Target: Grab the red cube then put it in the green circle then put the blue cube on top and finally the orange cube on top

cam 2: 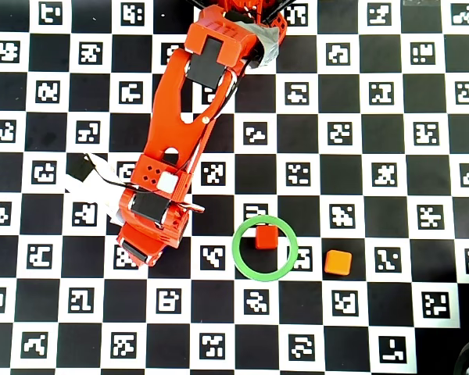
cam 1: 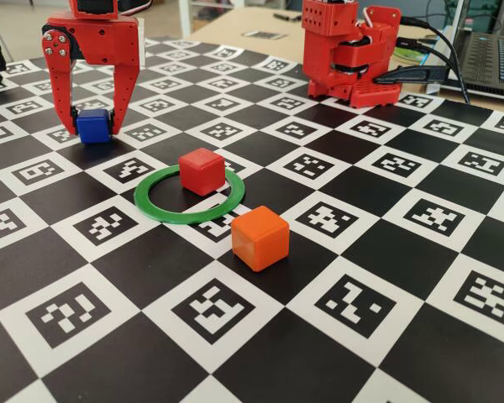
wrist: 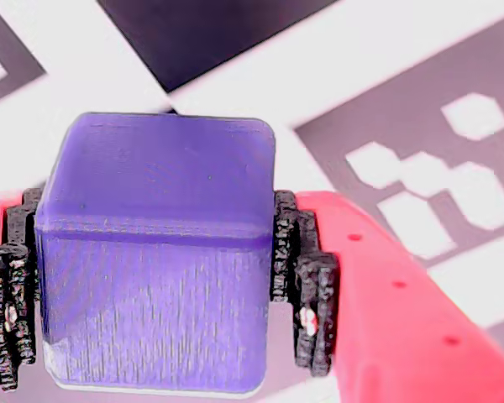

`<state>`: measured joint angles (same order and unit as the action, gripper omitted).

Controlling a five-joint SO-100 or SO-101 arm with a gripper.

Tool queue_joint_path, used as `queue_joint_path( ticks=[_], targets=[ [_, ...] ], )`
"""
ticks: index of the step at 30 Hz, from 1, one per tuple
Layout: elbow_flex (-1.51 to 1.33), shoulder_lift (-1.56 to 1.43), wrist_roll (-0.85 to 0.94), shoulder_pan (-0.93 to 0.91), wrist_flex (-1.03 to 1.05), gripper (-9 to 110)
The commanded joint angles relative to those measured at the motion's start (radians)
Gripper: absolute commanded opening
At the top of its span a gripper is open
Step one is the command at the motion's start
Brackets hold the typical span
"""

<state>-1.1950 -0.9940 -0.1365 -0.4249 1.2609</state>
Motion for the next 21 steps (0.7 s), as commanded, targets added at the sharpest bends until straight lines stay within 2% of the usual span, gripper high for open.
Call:
queue_joint_path(
  ticks=[1, 13, 21],
  targets=[
    [0.101, -0.195, 0.066, 0.017, 0.087, 8],
    [0.301, -0.328, 0.221, 0.245, 0.405, 8],
    [0.314, -0.333, 0.187, 0.413, 0.446, 7]
  ],
)
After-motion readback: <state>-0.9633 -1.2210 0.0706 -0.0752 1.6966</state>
